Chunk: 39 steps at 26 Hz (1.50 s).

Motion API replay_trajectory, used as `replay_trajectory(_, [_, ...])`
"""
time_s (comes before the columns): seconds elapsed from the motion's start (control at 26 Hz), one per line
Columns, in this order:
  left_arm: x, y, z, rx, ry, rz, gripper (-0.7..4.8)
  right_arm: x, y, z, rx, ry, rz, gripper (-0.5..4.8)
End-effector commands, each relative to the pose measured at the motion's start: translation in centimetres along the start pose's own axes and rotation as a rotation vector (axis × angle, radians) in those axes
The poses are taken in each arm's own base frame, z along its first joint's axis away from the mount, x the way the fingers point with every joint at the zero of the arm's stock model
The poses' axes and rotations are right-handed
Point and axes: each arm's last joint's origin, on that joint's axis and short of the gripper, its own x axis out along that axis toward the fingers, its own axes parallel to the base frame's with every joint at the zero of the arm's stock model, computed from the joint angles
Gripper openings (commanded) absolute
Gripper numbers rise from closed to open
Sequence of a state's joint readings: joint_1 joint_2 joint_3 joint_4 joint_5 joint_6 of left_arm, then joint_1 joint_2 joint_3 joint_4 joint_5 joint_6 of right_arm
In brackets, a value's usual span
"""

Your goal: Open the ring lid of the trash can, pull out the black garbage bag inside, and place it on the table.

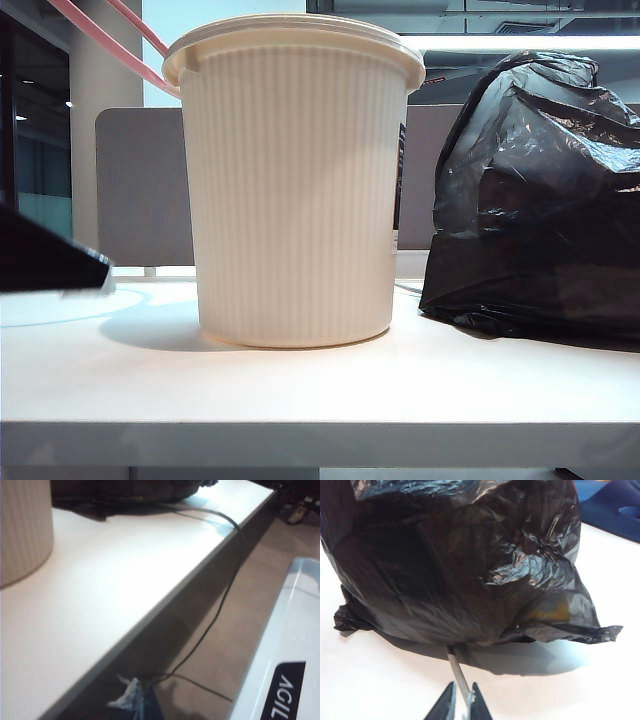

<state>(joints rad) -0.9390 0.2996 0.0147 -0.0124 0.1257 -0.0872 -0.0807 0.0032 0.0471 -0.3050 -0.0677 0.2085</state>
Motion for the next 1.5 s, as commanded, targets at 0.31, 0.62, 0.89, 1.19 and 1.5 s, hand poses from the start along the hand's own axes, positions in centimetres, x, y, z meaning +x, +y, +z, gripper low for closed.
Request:
replay_trajectory(0.31, [0.03,-0.02,-0.18,-0.008,0.005,-0.01,-0.05,-0.01,-0.01,0.06,-0.003,-0.005,-0.011,0.4])
replay_trajectory(0.62, [0.02,0.03,-0.68,-0.014,0.056,-0.002,-0.05,-0.02,0.02,0.08,0.0,-0.005,-0.001,0.45])
replay_trajectory(0.89, [0.0,0.05,-1.01,-0.018,0.09,0.001,-0.05,-0.02,0.02,0.09,0.0,-0.005,-0.001,0.45])
replay_trajectory(1.19, [0.0,0.05,-1.0,-0.017,0.089,0.0,-0.05,-0.02,0.02,0.09,0.0,-0.005,-0.001,0.45])
replay_trajectory(1.5, [0.0,0.05,-1.0,-0.018,0.089,0.0,-0.05,-0.02,0.02,0.09,0.0,-0.005,-0.001,0.45])
